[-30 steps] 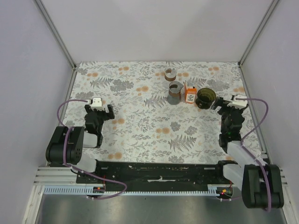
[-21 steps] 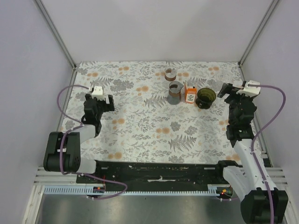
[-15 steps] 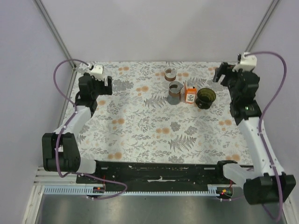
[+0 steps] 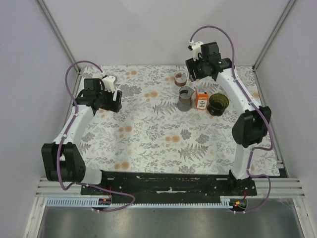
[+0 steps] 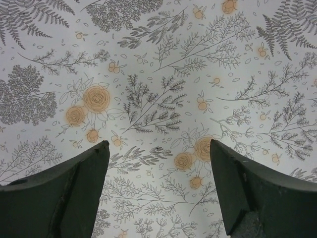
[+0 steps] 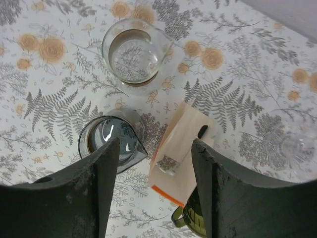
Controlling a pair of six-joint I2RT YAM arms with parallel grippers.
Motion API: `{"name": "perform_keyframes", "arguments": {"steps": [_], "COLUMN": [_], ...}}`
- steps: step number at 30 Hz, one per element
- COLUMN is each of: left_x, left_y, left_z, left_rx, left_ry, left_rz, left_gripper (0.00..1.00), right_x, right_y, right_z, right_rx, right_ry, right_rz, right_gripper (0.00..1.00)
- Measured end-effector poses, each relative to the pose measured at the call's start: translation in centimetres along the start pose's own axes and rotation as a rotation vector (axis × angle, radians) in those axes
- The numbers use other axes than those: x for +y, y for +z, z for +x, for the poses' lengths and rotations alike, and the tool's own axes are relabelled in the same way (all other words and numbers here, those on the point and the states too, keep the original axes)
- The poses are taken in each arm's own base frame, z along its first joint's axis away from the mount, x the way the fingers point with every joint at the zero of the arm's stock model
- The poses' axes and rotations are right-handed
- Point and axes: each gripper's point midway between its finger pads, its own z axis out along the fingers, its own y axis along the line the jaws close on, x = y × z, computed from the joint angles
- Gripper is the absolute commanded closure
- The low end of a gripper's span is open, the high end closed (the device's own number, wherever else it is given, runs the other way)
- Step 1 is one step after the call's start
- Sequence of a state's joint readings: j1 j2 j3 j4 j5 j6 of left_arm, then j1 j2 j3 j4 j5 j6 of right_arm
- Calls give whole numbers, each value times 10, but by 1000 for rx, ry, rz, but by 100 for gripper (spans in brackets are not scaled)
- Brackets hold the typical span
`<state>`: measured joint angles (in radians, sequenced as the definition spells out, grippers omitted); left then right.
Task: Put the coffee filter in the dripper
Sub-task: Move the coffee server to the center of the board.
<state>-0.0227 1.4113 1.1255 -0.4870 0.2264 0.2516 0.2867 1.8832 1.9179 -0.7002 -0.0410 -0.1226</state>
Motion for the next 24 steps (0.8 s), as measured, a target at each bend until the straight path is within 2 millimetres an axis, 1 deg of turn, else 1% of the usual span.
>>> {"name": "perform_keyframes", "arguments": {"steps": [2,4,7,8,9,10,12,13,18,20,22,24], "left_x": [-4,-5,-7,-7,-7,-7,-7,-7,-8,-8,-8,-8], "left_y": [-1,-2,-3,-3,-3,-4,-4,-4,-4,-4,-4,-4], "left_z": [5,7,11,11,11,11,11,12,12,12,12,12], "left_rx": [18,29,45,47,47,47,49,50,51,51,51,50], "left_ry": [-4,-8,-12,-12,-12,-12,-13,-13,-13,-13,-12,-12], "left_rz": [18,25,32,33,33,33,33,33,34,34,34,33], "left_gripper": [14,15,15,15,16,16,16,16,16,16,16,16], "right_x": [7,13,24,26,29,31,34,35,41,43,44,45], "right_y": [22,38,48,49,49,49,49,50,64,69,74,75], "right_z": [10,28,56,59,63,64,64,64,69,72,74,73], "right_rx": [61,129,223,235,247,250,247,245,249,252,250,249], "right_ry": [-44,-81,-129,-138,-150,-159,-176,-185,-207,-216,-225,-237], "right_rz": [-32,-63,-117,-128,-142,-151,-168,-172,-187,-188,-185,-180], "right_gripper": [37,37,37,38,41,44,55,57,58,62,73,88]}}
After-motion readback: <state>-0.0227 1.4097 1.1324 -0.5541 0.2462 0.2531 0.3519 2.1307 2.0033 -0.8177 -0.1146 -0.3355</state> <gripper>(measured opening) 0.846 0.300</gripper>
